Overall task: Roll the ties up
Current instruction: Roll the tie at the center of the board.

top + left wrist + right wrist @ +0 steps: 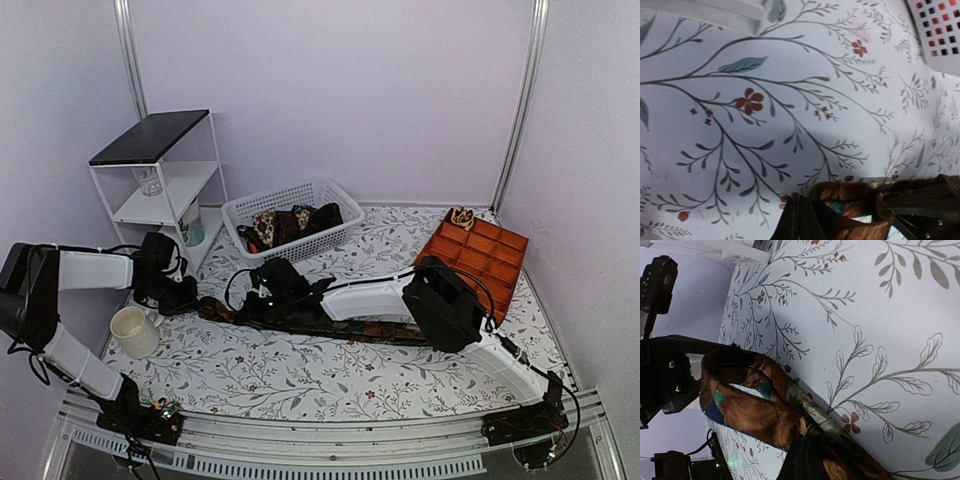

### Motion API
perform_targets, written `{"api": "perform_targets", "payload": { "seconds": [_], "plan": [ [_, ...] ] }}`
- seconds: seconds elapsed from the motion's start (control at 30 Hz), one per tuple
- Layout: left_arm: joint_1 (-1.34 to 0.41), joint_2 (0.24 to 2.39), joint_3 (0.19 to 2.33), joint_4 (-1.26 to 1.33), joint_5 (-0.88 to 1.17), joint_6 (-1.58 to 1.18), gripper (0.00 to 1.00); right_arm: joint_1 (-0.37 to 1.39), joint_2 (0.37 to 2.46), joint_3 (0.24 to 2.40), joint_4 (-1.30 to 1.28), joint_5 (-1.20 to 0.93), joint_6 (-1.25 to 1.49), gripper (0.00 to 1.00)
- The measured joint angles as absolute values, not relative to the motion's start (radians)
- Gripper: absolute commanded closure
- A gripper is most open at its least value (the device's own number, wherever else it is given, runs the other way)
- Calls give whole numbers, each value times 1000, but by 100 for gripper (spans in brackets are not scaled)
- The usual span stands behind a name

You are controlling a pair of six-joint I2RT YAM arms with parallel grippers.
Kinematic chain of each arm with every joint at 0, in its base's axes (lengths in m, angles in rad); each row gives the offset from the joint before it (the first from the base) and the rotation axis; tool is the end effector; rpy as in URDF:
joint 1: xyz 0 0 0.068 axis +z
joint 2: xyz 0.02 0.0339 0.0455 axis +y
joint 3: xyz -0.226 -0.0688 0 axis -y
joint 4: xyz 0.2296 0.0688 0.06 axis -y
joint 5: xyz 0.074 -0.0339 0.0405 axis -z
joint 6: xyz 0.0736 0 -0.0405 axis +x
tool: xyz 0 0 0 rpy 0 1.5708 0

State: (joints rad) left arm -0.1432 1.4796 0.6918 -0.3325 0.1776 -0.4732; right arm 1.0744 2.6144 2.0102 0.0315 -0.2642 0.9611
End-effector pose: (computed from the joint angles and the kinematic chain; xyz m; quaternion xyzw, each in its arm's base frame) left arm 0.2631 -0.0511 0.0863 -0.1399 0.9610 -0.1499 0.1858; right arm 0.2499 0.5018 0.0675 -0.1122 0.8654 0.4644 0.1508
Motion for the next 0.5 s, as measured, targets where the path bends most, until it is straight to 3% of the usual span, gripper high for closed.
{"api": "perform_targets", "payload": {
  "seconds": [0.33, 0.5],
  "plan": [
    [-137, 1449, 667, -236, 415, -536, 100, 1074, 2614, 2008, 37, -264, 961, 100],
    [-137, 1427, 669, -234, 441, -551, 99, 1073, 2614, 2000, 51, -264, 960, 100]
  ]
}}
